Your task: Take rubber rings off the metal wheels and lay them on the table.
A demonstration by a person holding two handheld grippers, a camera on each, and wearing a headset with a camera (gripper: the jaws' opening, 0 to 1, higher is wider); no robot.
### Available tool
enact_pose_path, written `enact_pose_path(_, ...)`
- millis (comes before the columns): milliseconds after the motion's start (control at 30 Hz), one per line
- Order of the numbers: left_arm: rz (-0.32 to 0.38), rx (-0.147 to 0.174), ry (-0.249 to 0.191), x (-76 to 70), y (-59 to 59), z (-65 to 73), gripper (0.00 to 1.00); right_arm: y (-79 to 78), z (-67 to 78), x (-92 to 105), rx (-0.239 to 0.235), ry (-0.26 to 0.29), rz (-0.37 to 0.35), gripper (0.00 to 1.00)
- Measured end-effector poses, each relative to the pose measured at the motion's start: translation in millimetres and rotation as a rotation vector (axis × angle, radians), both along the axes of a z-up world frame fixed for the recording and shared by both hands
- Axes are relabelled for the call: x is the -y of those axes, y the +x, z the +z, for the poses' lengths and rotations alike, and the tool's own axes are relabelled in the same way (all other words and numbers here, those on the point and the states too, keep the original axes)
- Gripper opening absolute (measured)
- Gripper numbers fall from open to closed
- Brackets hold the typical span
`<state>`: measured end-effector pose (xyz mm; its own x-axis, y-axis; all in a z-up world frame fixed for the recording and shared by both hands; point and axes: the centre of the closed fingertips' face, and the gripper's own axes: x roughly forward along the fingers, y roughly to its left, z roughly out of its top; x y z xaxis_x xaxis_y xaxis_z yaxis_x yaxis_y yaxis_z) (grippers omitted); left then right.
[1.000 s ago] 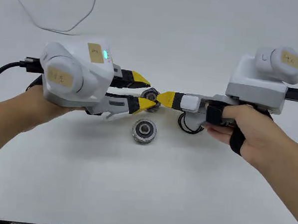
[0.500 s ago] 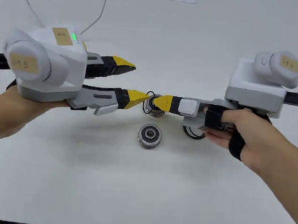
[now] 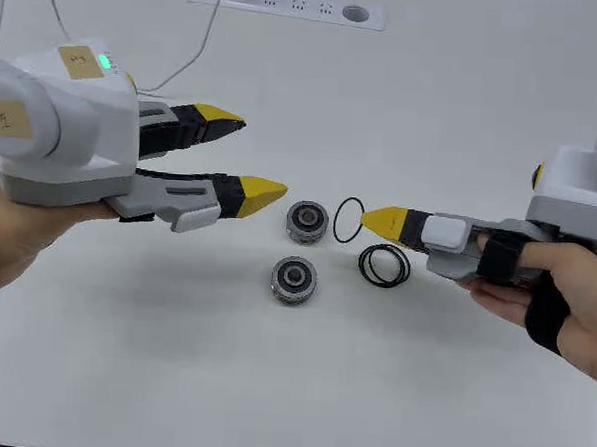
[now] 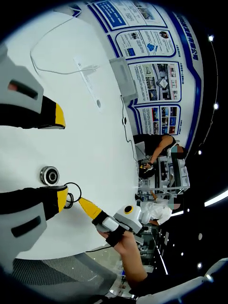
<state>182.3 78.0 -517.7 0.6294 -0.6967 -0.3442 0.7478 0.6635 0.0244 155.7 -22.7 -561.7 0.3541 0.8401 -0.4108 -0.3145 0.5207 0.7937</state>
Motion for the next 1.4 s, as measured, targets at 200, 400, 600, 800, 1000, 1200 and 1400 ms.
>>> enact_pose_path(200, 0.04, 0.014, -0.05, -8.3, -2.5, 17.3, 0.58, -12.2, -13.6, 16.0, -0.052, -0.026, -0.042, 0.02)
enact_pose_path(400, 0.066, 0.004, -0.068, -20.0, -11.2, 21.3, 0.64, -20.0, -25.9, 29.5, -0.086, -0.055, -0.088, 0.02)
enact_pose_path(600, 0.078, -0.007, -0.077, -24.5, -21.3, 21.9, 0.66, -16.1, -37.6, 41.8, -0.097, -0.09, -0.134, 0.02)
enact_pose_path(800, 0.078, -0.008, -0.085, -23.5, -29.6, 23.5, 0.66, -8.9, -44.5, 52.8, -0.074, -0.146, -0.166, 0.06)
enact_pose_path(1000, 0.084, -0.022, -0.085, -25.0, -34.3, 19.3, 0.66, -5.5, -45.4, 59.0, -0.003, -0.234, -0.147, 0.13)
enact_pose_path(1200, 0.098, -0.03, -0.093, -27.7, -38.0, 16.6, 0.67, -2.6, -28.6, 53.8, 0.196, -0.269, -0.08, 0.21)
enact_pose_path(1400, 0.119, -0.038, -0.102, -32.4, -44.2, 15.8, 0.7, -1.9, -0.9, 44.6, 0.452, -0.328, 0.001, 0.3)
